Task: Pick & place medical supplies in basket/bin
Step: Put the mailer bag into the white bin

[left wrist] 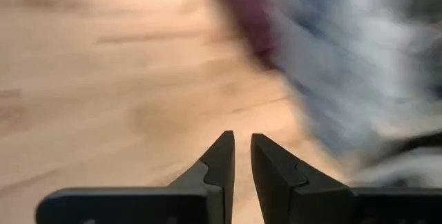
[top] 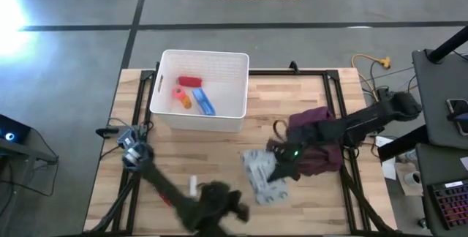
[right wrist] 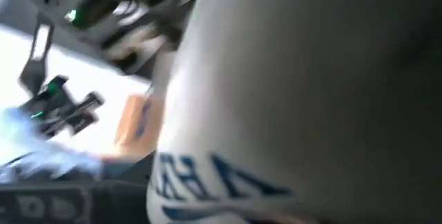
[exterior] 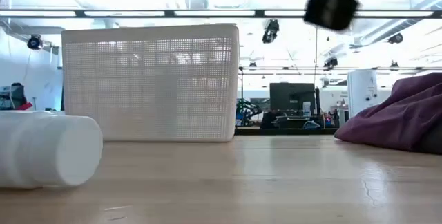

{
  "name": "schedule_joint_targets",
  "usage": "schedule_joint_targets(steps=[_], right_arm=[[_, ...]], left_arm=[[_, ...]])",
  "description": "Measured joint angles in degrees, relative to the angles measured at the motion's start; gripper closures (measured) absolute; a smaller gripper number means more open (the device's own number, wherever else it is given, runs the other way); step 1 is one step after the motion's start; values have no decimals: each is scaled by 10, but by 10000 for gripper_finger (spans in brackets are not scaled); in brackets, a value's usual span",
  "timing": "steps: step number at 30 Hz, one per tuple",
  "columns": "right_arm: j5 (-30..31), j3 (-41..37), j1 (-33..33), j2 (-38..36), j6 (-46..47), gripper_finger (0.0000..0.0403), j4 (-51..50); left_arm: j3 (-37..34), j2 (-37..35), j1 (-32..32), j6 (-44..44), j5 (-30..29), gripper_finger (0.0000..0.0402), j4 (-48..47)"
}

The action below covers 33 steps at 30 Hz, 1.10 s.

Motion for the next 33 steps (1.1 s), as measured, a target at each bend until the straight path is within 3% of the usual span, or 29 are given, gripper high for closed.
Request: schedule_joint_targets(steps=[3,6,8,14,18,20,24,29,33], right_arm=[[97,56,-26,-53,-48,212,-49],[183,149,-89,-72,-92,208,-109],[166,222,-158,-41,-104,210,-153],[-4,458,-334,163,-111,208,-311],[-25,593,-384,291,-124,192,-425],[-25,649,-402,344,-124,181,-478],[-23,761,-424,425,-120,154,-509],[0,889,-430,499,-113,111,-574],[37,881,-418,496,-132,83,-595]], left_arm=[[1,-34,-47,-7,-127,371,2],[1,-60,-78,3,-205,371,-11],[1,-73,-86,29,-218,371,-16],[2,-110,-70,70,-208,371,-115],[0,-128,-67,37,-205,371,-226],[-15,-148,-67,28,-205,371,-234],[-97,-217,-72,46,-191,371,-231],[-268,-345,-86,-6,-184,371,-192],[-406,-446,-99,15,-185,371,-78]])
